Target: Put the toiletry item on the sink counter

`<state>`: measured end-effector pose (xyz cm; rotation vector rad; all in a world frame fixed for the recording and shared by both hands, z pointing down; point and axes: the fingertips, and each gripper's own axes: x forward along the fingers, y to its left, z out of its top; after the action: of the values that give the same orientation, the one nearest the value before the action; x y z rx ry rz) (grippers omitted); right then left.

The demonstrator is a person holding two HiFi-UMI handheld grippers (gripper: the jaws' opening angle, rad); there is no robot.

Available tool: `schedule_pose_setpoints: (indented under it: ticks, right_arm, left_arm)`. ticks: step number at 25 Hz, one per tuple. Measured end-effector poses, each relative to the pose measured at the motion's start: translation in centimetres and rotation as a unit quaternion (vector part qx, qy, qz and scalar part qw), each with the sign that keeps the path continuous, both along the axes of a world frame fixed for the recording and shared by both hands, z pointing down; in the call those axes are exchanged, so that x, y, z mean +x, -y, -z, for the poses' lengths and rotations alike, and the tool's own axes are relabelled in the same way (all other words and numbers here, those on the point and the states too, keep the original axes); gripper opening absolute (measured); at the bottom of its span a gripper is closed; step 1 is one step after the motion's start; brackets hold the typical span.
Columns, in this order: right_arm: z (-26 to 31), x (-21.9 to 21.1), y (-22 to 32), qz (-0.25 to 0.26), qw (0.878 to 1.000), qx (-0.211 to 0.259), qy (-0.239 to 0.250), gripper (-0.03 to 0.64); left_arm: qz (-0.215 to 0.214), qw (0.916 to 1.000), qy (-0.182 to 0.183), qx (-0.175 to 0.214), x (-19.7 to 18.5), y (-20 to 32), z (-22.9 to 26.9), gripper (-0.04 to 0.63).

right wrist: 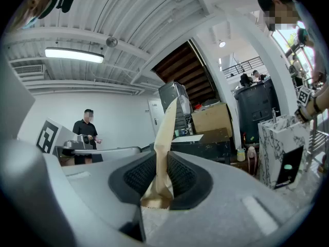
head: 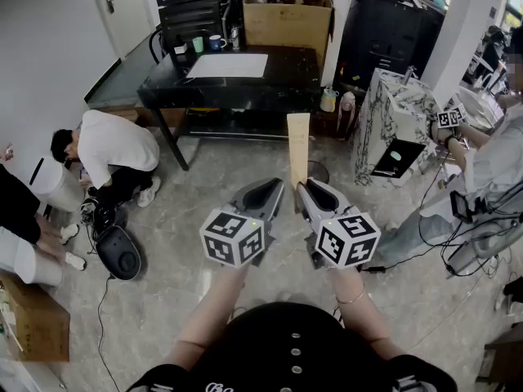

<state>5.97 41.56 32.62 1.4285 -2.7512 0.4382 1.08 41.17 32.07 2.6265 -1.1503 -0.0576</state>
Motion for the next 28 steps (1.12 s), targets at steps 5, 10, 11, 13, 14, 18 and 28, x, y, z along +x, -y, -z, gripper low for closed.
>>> schedule_pose_setpoints:
  ticks: [5, 10, 11, 13, 14, 18, 28]
  right_arm:
    - [-0.1, -0.2, -0.1, 0.002, 1.000, -0.002, 0.001, 0.066]
    - [-0.8, 0.1, -0.3, 0.002, 1.000, -0.007, -0.004, 0.066]
    - [-0.8, 0.2, -0.2, 0.003, 1.000, -0.006, -0.005, 0.066]
    - [-0.7, 0.2, 0.0, 0.007, 1.000, -0.002, -0.008, 0.065]
    - [-0.6, 0.2, 0.2, 0.011, 1.000, 0.001, -0.010, 0.066]
    - [-0.1, 0.4, 0.9, 0.019, 1.000, 0.009, -0.010, 0.067]
    - [-0.1, 3.4, 2.5, 0.040, 0.999, 0.002, -0.018, 0.067]
  left_arm:
    - [0.013, 0.9999, -0.002, -0.004, -0.5, 0.3, -0.2, 0.018]
    - [0.021, 0.9997, -0.008, -0.011, -0.9, 0.5, -0.7, 0.018]
    - [0.020, 0.9997, -0.008, -0.013, -0.8, 0.5, -0.8, 0.018]
    - [0.019, 0.9997, -0.008, -0.016, -0.6, 0.6, -1.0, 0.018]
    - [0.018, 0.9997, -0.008, -0.017, -0.4, 0.6, -1.1, 0.018]
    - [0.019, 0.9997, 0.001, -0.014, -0.2, 1.0, -1.3, 0.018]
    - [0.027, 0.9994, 0.004, -0.021, 2.2, 2.9, -1.3, 0.018]
